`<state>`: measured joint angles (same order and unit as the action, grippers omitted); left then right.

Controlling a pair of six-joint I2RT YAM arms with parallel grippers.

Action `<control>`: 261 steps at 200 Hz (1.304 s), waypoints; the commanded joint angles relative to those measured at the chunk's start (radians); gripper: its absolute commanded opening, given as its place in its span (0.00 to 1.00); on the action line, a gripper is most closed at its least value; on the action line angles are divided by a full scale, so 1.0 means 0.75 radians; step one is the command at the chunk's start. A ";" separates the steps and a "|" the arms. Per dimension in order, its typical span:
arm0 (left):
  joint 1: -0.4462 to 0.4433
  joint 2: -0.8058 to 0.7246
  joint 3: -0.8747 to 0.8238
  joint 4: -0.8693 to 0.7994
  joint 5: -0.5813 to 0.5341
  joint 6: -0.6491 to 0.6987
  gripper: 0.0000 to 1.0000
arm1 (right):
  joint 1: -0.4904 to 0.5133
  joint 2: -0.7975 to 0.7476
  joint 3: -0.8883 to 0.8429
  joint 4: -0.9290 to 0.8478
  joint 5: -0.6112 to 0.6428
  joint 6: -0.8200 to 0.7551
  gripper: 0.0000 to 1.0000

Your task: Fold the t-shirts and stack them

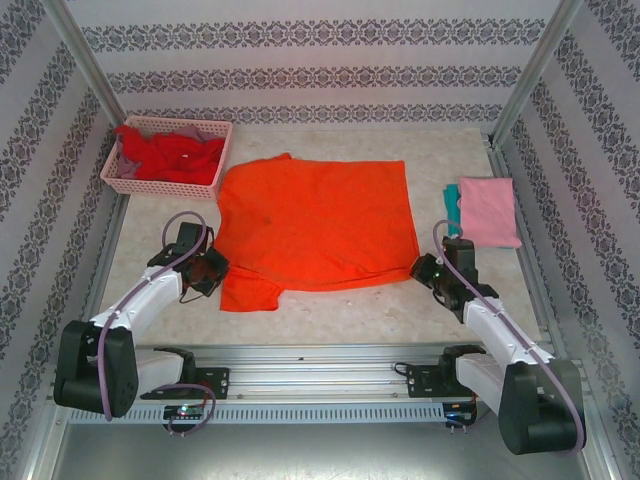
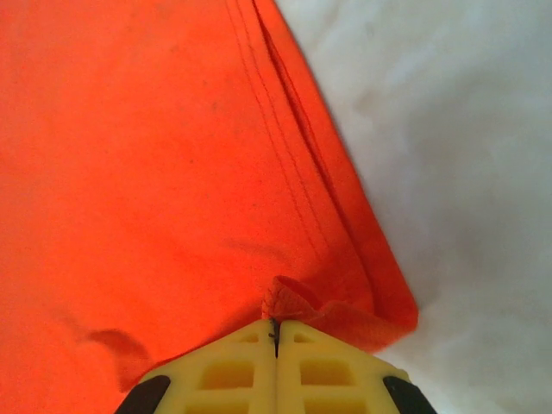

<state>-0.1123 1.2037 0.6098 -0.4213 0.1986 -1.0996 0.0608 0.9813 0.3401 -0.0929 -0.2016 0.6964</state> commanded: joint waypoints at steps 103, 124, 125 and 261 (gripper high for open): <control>-0.012 0.056 -0.055 0.052 -0.089 -0.019 0.00 | 0.025 -0.073 -0.070 -0.179 0.085 0.070 0.00; -0.012 0.051 -0.043 0.034 -0.097 -0.009 0.00 | 0.030 -0.079 -0.067 -0.189 0.075 0.071 0.00; -0.012 0.050 -0.042 0.034 -0.097 -0.008 0.00 | 0.031 -0.079 -0.067 -0.189 0.075 0.073 0.00; 0.002 0.069 0.036 -0.072 -0.121 0.076 0.00 | 0.037 -0.223 0.013 -0.328 0.084 0.053 0.00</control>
<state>-0.1112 1.2427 0.6773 -0.4416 0.1150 -1.0515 0.0769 0.8139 0.3805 -0.3130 -0.1329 0.7097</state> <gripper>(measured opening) 0.044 0.040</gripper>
